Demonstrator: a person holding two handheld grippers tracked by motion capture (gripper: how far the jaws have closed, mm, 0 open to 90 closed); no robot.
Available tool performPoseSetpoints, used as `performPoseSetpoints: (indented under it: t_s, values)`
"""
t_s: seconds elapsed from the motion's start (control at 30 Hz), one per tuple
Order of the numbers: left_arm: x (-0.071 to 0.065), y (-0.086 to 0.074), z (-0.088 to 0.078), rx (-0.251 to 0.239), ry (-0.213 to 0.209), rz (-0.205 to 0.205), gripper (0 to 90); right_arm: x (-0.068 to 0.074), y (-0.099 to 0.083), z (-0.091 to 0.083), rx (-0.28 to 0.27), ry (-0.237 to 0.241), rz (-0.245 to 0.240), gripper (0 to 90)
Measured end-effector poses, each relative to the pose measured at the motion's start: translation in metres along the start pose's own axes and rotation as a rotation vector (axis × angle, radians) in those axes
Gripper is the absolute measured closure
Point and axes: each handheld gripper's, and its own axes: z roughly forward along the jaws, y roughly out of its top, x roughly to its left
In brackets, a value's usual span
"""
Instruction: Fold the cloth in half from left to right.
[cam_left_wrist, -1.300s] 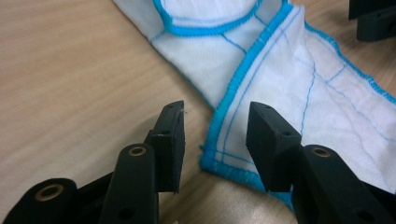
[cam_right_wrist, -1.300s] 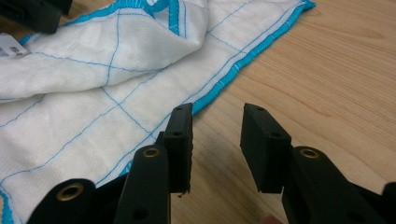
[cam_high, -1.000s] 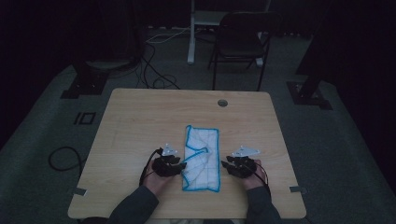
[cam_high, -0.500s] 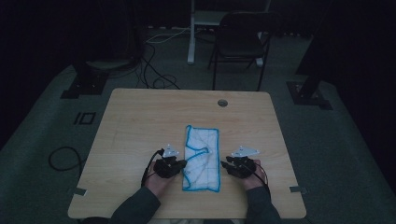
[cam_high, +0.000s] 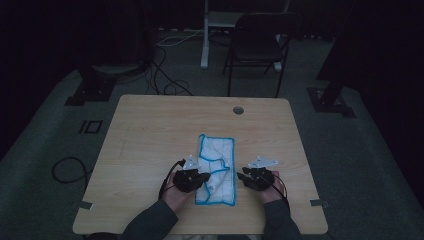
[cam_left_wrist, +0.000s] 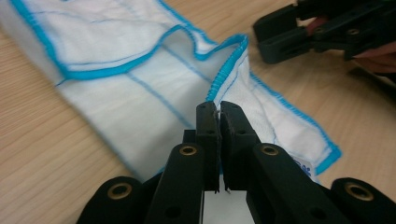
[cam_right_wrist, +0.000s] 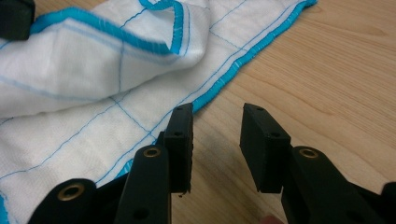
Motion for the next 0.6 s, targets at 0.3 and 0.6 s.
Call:
performPoseSetpoints:
  t_s: [0.3,0.6]
  values:
    - [-0.017,0.002,0.006,0.012,-0.07,0.031,83.8,0.0,0.0,0.001,0.002,-0.002,-0.002,64.7]
    - [-0.027,0.009,-0.009,-0.047,-0.171,0.064,65.1,-0.001,0.0,-0.001,-0.005,-0.012,0.006,63.6]
